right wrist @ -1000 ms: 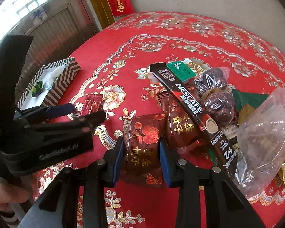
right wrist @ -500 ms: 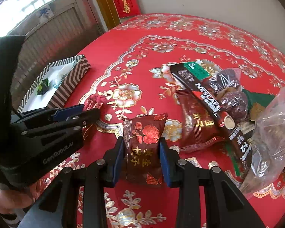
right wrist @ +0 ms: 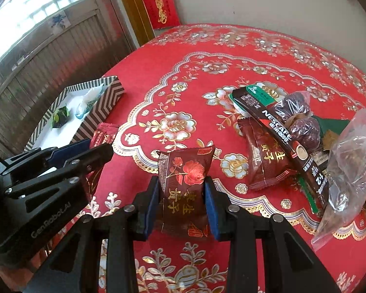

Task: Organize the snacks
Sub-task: 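Grasp the red chocolate bar with the left gripper while the right grasps a brown candy pack, then carry both snacks over the white tray and open both grippers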

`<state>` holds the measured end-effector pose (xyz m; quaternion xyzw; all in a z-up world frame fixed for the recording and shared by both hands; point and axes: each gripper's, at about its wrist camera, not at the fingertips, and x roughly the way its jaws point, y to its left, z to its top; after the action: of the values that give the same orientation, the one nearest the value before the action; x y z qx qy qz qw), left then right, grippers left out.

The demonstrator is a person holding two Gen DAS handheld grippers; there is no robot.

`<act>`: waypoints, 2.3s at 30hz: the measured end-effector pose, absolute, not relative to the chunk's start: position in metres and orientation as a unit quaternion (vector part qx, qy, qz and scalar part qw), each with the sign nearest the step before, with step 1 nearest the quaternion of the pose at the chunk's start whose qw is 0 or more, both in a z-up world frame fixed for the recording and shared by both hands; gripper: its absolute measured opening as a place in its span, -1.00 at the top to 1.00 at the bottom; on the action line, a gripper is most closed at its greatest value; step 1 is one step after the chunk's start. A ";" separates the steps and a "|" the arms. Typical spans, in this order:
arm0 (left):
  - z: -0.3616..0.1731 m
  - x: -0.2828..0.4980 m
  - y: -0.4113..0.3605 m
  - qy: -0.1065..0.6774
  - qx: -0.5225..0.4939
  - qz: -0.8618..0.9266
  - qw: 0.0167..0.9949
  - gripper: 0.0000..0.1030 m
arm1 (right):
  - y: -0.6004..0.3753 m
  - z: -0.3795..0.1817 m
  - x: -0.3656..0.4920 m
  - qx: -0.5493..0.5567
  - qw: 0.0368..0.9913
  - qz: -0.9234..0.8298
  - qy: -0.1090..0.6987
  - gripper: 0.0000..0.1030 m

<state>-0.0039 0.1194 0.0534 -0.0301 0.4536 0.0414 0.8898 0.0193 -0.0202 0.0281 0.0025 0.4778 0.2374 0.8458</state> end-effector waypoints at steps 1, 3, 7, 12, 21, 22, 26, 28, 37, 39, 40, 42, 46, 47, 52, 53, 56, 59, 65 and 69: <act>0.056 -0.006 0.120 0.452 -0.031 0.041 0.890 0.44 | -0.019 0.030 0.018 0.002 0.846 0.238 0.477 0.31; 0.060 -0.011 0.124 0.449 -0.034 0.040 0.892 0.44 | -0.015 0.034 0.016 0.000 0.847 0.241 0.473 0.31; 0.068 -0.021 0.134 0.441 -0.038 0.045 0.895 0.44 | -0.002 0.044 0.008 -0.007 0.849 0.251 0.465 0.31; 0.077 -0.033 0.152 0.433 -0.042 0.056 0.899 0.44 | 0.018 0.052 0.000 -0.014 0.849 0.264 0.458 0.31; 0.088 -0.053 0.190 0.422 -0.053 0.079 0.902 0.44 | 0.055 0.059 -0.014 -0.031 0.843 0.288 0.453 0.31; 0.089 -0.056 0.194 0.420 -0.054 0.081 0.902 0.44 | 0.059 0.060 -0.015 -0.032 0.843 0.289 0.452 0.31; 0.089 -0.062 0.207 0.420 -0.057 0.088 0.902 0.44 | 0.073 0.065 -0.020 -0.039 0.843 0.297 0.447 0.31; 0.088 -0.064 0.214 0.420 -0.061 0.092 0.901 0.44 | 0.080 0.068 -0.022 -0.041 0.842 0.302 0.446 0.31; 0.081 -0.072 0.254 0.424 -0.080 0.116 0.895 0.44 | 0.120 0.071 -0.029 -0.058 0.833 0.323 0.445 0.31; 0.079 -0.073 0.260 0.425 -0.083 0.119 0.893 0.44 | 0.126 0.071 -0.030 -0.061 0.831 0.326 0.446 0.31; 0.078 -0.074 0.263 0.426 -0.083 0.121 0.893 0.44 | 0.130 0.070 -0.030 -0.062 0.830 0.328 0.447 0.31; 0.075 -0.074 0.270 0.429 -0.086 0.124 0.891 0.44 | 0.137 0.070 -0.031 -0.066 0.828 0.331 0.448 0.31; 0.068 -0.072 0.285 0.435 -0.092 0.132 0.886 0.44 | 0.151 0.071 -0.029 -0.072 0.826 0.335 0.448 0.31; 0.067 -0.071 0.287 0.436 -0.094 0.133 0.885 0.44 | 0.156 0.071 -0.028 -0.079 0.826 0.334 0.447 0.31; 0.057 -0.063 0.306 0.449 -0.101 0.142 0.876 0.44 | 0.173 0.063 -0.018 -0.090 0.820 0.336 0.456 0.31; 0.055 -0.061 0.308 0.452 -0.102 0.144 0.874 0.44 | 0.177 0.061 -0.015 -0.095 0.817 0.335 0.459 0.31; 0.047 -0.055 0.318 0.461 -0.106 0.152 0.868 0.44 | 0.186 0.053 -0.008 -0.104 0.811 0.336 0.467 0.31; 0.041 -0.050 0.325 0.467 -0.109 0.158 0.863 0.44 | 0.194 0.045 -0.005 -0.115 0.807 0.335 0.472 0.31; 0.030 -0.036 0.329 0.487 -0.101 0.162 0.852 0.43 | 0.201 0.035 0.003 -0.121 0.807 0.329 0.476 0.31; 0.022 -0.031 0.332 0.497 -0.102 0.167 0.845 0.26 | 0.202 0.029 0.006 -0.119 0.806 0.330 0.477 0.27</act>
<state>-0.0313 0.3318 0.0220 -0.1018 0.4974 0.1667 0.8453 0.0056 0.2022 0.0289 -0.1186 0.4773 0.3296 0.8059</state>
